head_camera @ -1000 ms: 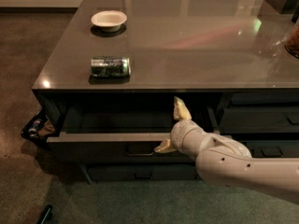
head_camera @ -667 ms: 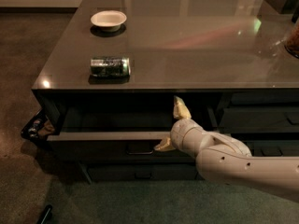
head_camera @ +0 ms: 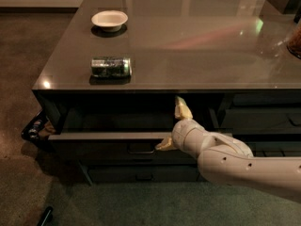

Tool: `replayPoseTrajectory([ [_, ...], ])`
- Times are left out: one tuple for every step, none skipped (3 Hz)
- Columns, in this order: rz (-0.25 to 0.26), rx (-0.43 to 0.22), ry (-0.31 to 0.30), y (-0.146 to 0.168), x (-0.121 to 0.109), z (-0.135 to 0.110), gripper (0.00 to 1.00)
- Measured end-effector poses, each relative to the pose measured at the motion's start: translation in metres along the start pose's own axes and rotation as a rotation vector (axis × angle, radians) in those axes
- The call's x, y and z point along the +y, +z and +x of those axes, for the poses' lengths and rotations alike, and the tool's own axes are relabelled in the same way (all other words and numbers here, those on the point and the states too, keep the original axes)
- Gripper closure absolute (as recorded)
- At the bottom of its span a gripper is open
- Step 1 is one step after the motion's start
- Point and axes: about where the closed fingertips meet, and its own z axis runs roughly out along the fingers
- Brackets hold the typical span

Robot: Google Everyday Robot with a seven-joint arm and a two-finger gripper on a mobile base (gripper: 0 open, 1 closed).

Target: Close top drawer

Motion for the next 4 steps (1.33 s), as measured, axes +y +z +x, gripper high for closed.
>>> replayPoseTrajectory([
  [0.003,-0.01,-0.004,0.006,-0.004,0.001,0.0],
  [0.003,-0.019,-0.009,0.014,-0.009,0.002,0.0],
  [0.001,-0.034,-0.039,0.025,-0.017,0.003,0.0],
  [0.004,-0.041,-0.04,0.029,-0.018,0.002,0.0],
])
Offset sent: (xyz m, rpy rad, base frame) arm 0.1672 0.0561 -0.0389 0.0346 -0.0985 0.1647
